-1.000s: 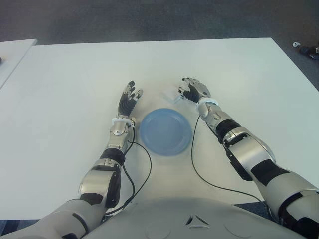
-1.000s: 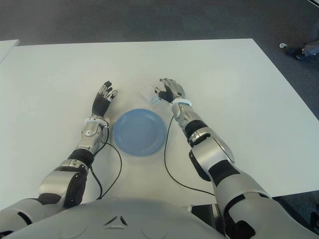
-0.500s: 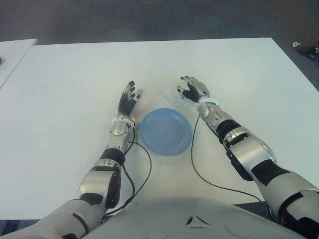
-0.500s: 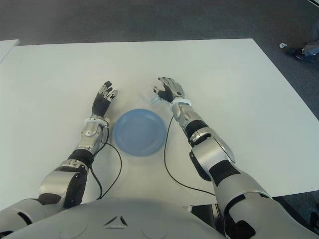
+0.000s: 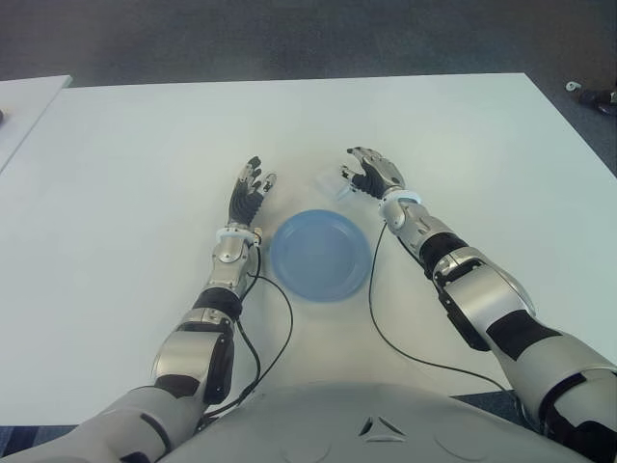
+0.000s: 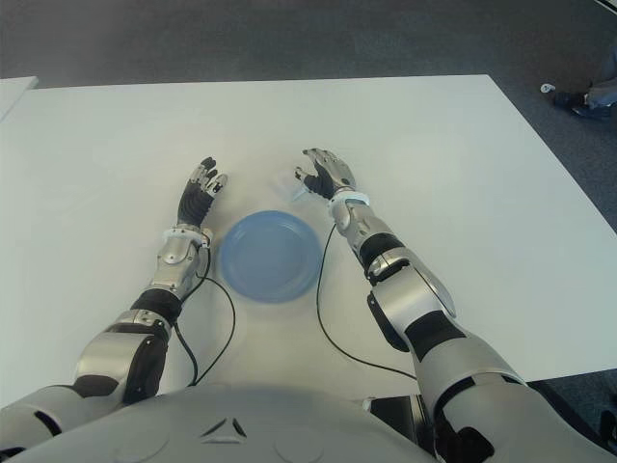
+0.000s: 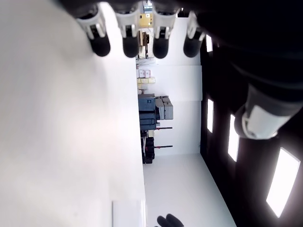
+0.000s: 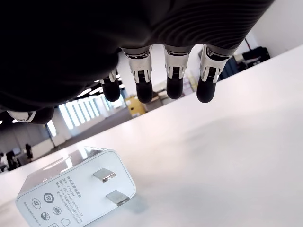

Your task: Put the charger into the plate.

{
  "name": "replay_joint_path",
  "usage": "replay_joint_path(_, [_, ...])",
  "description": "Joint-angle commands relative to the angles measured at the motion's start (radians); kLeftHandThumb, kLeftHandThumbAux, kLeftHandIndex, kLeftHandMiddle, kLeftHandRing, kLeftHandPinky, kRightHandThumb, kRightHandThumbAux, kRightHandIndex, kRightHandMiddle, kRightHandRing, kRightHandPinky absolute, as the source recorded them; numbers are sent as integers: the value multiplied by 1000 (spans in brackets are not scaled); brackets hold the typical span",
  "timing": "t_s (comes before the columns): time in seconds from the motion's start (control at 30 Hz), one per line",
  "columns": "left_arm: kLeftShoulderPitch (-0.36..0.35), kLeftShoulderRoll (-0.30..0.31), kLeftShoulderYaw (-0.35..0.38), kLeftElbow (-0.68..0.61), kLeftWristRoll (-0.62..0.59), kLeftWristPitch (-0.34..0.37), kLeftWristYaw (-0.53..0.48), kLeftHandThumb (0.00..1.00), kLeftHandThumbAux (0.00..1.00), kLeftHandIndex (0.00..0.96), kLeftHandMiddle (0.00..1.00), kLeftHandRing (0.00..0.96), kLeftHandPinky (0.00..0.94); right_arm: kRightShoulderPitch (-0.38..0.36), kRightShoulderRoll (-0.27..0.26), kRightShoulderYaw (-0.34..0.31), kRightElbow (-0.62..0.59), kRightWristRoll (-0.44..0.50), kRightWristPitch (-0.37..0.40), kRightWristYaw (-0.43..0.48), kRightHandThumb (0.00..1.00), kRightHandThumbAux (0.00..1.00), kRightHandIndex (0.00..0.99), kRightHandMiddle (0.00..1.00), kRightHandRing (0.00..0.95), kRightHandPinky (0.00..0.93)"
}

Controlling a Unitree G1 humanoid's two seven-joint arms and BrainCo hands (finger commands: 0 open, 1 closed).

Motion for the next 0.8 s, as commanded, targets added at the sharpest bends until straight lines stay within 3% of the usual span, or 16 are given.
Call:
replay_joint_path(0.03, [46,-9,-5,49,4,76,-14,82,508,0,7,0,8,14,12,-8,4,9,1,10,363,98,0,0,0,0])
replay_joint_path(0.8, [39,-19,-7,54,3,73,-13,82,529,0,0,0,2,34,80,20,-7,-18,38,-20,342,87,0,0,0,0])
